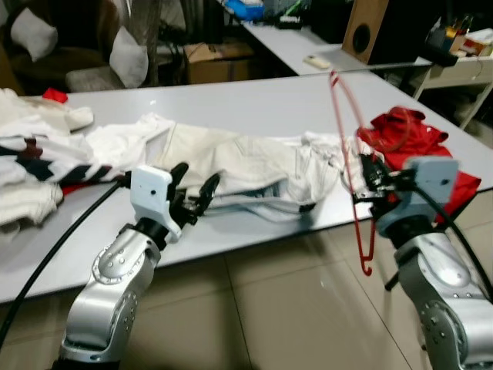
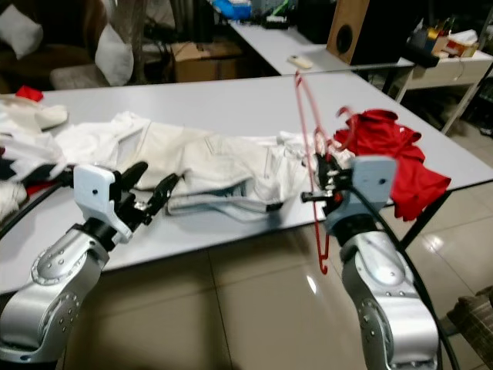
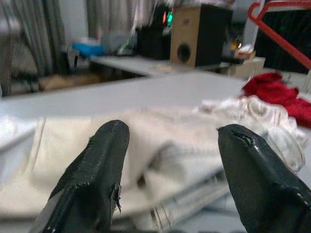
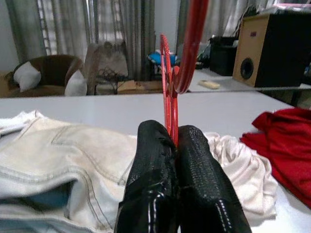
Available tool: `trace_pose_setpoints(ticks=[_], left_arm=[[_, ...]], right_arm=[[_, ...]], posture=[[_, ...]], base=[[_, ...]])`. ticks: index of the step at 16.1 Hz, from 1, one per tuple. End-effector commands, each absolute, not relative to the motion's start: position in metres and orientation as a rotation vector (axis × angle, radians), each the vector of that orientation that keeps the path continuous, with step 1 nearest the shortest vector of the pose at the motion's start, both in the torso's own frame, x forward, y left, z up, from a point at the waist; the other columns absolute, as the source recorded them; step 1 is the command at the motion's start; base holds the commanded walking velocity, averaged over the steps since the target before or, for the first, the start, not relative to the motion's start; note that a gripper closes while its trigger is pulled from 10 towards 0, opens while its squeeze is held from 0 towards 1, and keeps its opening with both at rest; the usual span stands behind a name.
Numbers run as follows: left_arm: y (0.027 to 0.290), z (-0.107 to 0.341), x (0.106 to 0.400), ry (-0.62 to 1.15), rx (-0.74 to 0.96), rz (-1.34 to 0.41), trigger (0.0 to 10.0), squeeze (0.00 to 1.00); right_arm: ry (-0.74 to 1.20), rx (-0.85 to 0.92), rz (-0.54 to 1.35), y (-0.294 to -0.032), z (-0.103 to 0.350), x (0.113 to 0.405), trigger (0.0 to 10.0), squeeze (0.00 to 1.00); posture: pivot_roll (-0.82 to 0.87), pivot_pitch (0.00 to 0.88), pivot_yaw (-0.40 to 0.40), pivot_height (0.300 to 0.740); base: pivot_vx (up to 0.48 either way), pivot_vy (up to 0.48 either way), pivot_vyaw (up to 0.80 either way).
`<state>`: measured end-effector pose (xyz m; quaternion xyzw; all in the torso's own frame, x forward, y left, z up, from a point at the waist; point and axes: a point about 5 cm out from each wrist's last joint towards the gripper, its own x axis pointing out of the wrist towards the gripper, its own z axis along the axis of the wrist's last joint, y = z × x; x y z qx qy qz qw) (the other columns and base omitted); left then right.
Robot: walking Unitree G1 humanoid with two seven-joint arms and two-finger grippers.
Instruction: Hang hanger
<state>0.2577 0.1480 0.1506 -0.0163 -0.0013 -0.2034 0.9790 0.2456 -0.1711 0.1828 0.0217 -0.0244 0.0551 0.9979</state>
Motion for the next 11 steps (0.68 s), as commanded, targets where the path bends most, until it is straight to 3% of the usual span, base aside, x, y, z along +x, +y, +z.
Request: trace_pose_setpoints(ticks=[1,3,4,5,6,8,11], left_arm=[[0.144,0.149,0.256,0.008,-0.057,-0.451,10.0,1.0],[0.142,0.142,0.253,0.016,0.004,-0.44,10.0,1.0],[0.141,0.138,0.253,0.007,0.028,-0.442,10.0,0.58],[0.142,0.135,0.254,0.018,0.032,-0.428,10.0,0.4],[0.145,0.132,0.256,0.024,0.039,-0.4,10.0,0.35],[0.145,0.132,0.259,0.021,0.013,-0.357,10.0,0.35],[0.139,0.131,0.261,0.009,0.015,-0.361,10.0,0.35]], right_arm=[[-0.039,0.049,0.089,-0.179,0.182,0.243,10.0,0.0],[-0.002,0.067,0.044,-0.19,0.171,0.24,10.0,0.0],[0.026,0.07,0.054,-0.189,0.164,0.238,10.0,0.0],[0.037,0.059,0.077,-0.186,0.16,0.237,10.0,0.0],[0.046,0.061,0.093,-0.18,0.158,0.238,10.0,0.0],[0.056,0.068,0.116,-0.176,0.157,0.237,10.0,0.0],[0.084,0.057,0.12,-0.175,0.15,0.237,10.0,0.0]], posture=[[-0.1,0.0,-0.034,0.74],[-0.11,0.0,-0.034,0.74],[-0.11,0.0,-0.038,0.74],[-0.1,0.0,-0.041,0.74],[-0.11,0.0,-0.037,0.74],[-0.11,0.0,-0.039,0.74],[-0.11,0.0,-0.047,0.74]], base=[[0.0,0.0,0.0],[0.0,0.0,-0.72],[0.0,0.0,-0.8],[0.0,0.0,-0.8],[0.0,0.0,-0.8],[0.0,0.0,-0.32],[0.0,-0.409,0.0]])
